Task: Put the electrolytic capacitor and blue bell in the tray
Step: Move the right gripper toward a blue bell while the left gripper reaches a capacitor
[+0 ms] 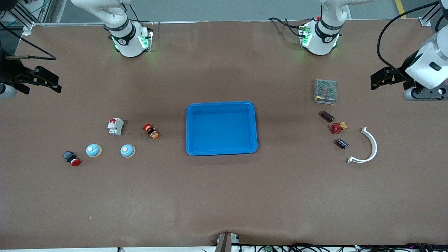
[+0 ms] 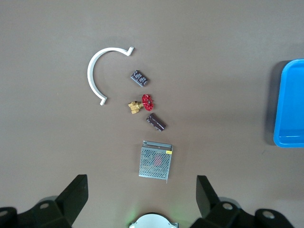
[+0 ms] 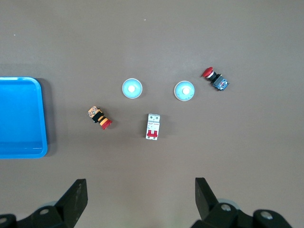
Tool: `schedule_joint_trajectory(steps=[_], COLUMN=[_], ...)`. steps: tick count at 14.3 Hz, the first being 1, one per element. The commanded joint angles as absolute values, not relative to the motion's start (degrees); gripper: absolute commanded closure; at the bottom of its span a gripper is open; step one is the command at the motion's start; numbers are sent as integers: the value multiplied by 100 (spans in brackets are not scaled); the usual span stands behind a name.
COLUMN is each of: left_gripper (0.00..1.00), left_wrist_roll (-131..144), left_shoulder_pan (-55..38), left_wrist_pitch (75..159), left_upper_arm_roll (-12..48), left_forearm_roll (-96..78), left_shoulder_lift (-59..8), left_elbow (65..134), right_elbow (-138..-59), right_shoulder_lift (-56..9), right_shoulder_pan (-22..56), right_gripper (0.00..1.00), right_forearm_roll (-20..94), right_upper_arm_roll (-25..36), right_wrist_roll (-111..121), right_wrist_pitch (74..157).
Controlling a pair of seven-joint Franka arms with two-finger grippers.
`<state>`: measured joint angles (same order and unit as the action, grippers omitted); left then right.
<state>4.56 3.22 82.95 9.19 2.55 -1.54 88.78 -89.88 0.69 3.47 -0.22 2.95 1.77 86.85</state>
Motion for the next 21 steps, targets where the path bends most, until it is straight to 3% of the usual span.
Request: schedule_joint_trajectory(steps=[1,5,10,16,21], left_gripper=[0,0,0,0,0], left_wrist_roll=[510,859,1299,2319,3356], left_shoulder_pan=[352,334,360,387,518], left_wrist_pitch=[8288,9094,9701,11432,12365], left_upper_arm_roll=[940,949,1028,1028,1028], left_forearm_roll=[246,229,158,44,26], left_shoulder_lift=[-246,25,184,518,352], left_elbow=[8921,9824,10589,12390,13340], right_elbow=[-9026,-9105,-9922,-9923,-9923], right_shoulder_lift=[-87,-369,-483,-1142,-1748], right_shoulder_pan=[396,396,483,492,554], right_gripper=[0,0,0,0,0], right_forearm_roll=[-9,-9,0,114,105], right_upper_arm_roll=[308,308,308,299,308], right_wrist_roll=[114,114,158,386,649], right_wrist_pitch=[8789,9060,10220,10696,10959])
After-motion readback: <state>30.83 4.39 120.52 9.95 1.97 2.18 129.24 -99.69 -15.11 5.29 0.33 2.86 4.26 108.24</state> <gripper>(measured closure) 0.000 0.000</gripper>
